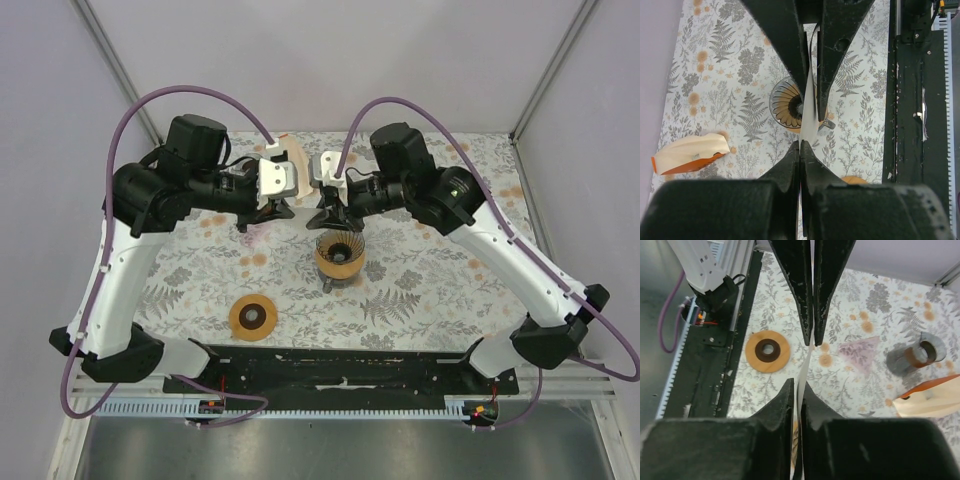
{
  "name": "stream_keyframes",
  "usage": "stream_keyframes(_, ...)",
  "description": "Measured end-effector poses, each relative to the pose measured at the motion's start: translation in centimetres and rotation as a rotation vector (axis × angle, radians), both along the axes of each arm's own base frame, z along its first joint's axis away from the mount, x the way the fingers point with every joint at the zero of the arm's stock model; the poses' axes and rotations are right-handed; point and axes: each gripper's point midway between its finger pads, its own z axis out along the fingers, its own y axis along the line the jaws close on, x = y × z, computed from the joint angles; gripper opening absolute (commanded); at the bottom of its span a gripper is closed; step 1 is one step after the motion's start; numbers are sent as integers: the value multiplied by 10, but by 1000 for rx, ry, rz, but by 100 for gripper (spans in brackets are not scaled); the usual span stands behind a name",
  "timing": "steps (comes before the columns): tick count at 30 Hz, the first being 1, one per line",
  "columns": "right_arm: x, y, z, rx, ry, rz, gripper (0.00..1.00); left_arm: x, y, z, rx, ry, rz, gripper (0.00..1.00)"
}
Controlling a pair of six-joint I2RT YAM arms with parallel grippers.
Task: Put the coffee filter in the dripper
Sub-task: Pick up the coffee filter from the coffee filter holder.
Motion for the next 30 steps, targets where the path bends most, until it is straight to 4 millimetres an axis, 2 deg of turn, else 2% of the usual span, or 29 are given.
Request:
stream_keyframes(1, -1, -1, 0, -1, 5, -2, 0, 0, 0, 0, 0, -1, -2, 9)
stream_keyframes(3, -2, -3, 2, 0, 11, -9, 0, -1, 0, 1, -3, -2, -5, 48)
stream_keyframes(4, -3, -4, 3, 1, 14, -11, 0, -1, 0, 2, -4, -3, -2, 56)
stream_keyframes(5, -4, -5, 4, 3, 15, -13, 0, -1, 1, 3, -6, -1, 6, 59)
stream_keyframes(9, -6, -17, 14, 27, 26, -48, 0, -1, 7, 11, -21, 2, 75, 66)
stream_keyframes(13, -21, -37, 33, 123, 12, -86, 0, -4, 11, 34, -94, -54, 118, 70)
stream_keyframes(17, -48, -56, 61, 326, -7, -112, 0, -28, 15, 38, -181, -89, 84, 67)
stream_keyframes(20, -58, -62, 83, 487, -15, -112, 0, -44, 13, 38, -248, -65, 49, 70)
stream_keyframes(22, -59, -60, 96, 565, -17, -102, 0, -50, 5, 42, -303, -36, 9, 77)
stream_keyframes(25, -55, -52, 107, 640, -12, -89, 0, -48, -10, 38, -349, 44, -29, 82)
stream_keyframes(30, -44, -40, 105, 673, 24, -89, 0, -32, -30, 34, -389, 153, -30, 82)
